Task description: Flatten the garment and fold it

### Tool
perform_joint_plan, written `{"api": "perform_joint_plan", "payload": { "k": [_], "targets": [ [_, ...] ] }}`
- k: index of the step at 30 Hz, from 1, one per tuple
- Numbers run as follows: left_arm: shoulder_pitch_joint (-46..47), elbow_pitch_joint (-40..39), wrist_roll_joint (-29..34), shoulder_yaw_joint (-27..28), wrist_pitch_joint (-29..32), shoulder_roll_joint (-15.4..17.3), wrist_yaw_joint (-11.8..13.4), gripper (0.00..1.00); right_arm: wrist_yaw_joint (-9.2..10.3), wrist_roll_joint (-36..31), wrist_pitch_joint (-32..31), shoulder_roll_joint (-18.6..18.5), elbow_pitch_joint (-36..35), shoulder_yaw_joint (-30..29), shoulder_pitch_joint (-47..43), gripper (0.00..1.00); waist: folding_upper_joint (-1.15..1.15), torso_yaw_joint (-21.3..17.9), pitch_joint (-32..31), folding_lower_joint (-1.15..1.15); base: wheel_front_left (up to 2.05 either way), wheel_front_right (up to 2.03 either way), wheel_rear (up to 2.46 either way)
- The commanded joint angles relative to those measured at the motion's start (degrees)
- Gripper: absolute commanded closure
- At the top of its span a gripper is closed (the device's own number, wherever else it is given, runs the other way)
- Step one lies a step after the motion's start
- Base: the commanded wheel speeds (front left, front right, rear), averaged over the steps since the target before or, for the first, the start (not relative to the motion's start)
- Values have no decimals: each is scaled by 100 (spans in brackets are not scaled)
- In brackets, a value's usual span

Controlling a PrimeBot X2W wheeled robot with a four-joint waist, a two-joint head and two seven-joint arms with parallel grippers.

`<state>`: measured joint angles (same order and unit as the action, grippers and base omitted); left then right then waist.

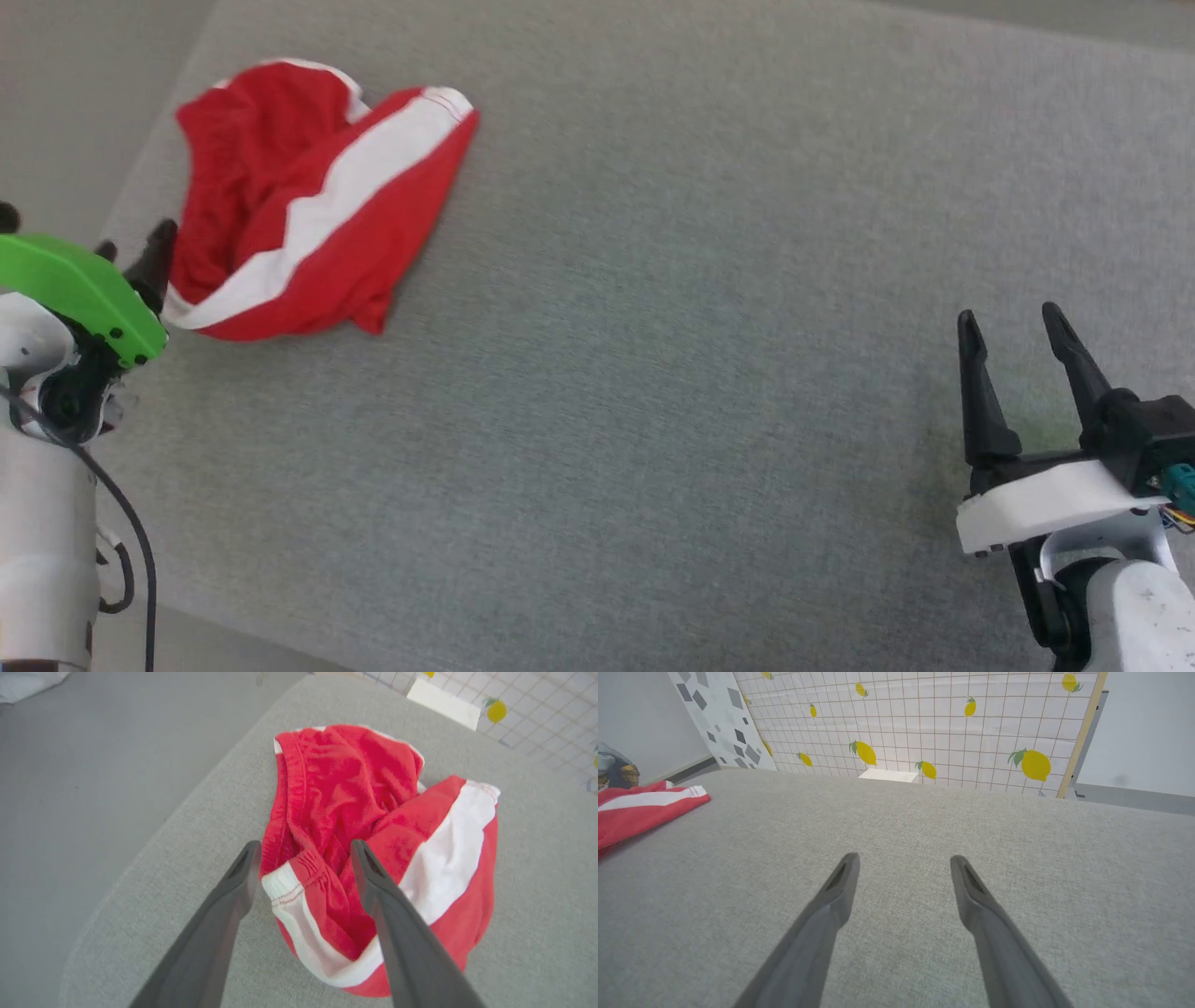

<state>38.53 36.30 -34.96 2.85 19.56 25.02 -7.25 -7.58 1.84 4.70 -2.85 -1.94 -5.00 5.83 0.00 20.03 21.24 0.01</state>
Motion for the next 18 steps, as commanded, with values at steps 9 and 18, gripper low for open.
{"api": "perform_joint_plan", "payload": {
  "k": [9,18],
  "targets": [
    [320,979,-286,-496,843,-126,-23,0,9,-86,-112,-3,-315,-37,167,0,0,-462,904,-1,0,0,0],
    [370,900,-570,-802,16,-69,-24,100,9,66,-55,-3,-163,43,117,0,0,-461,696,-1,0,0,0]
  ]
}}
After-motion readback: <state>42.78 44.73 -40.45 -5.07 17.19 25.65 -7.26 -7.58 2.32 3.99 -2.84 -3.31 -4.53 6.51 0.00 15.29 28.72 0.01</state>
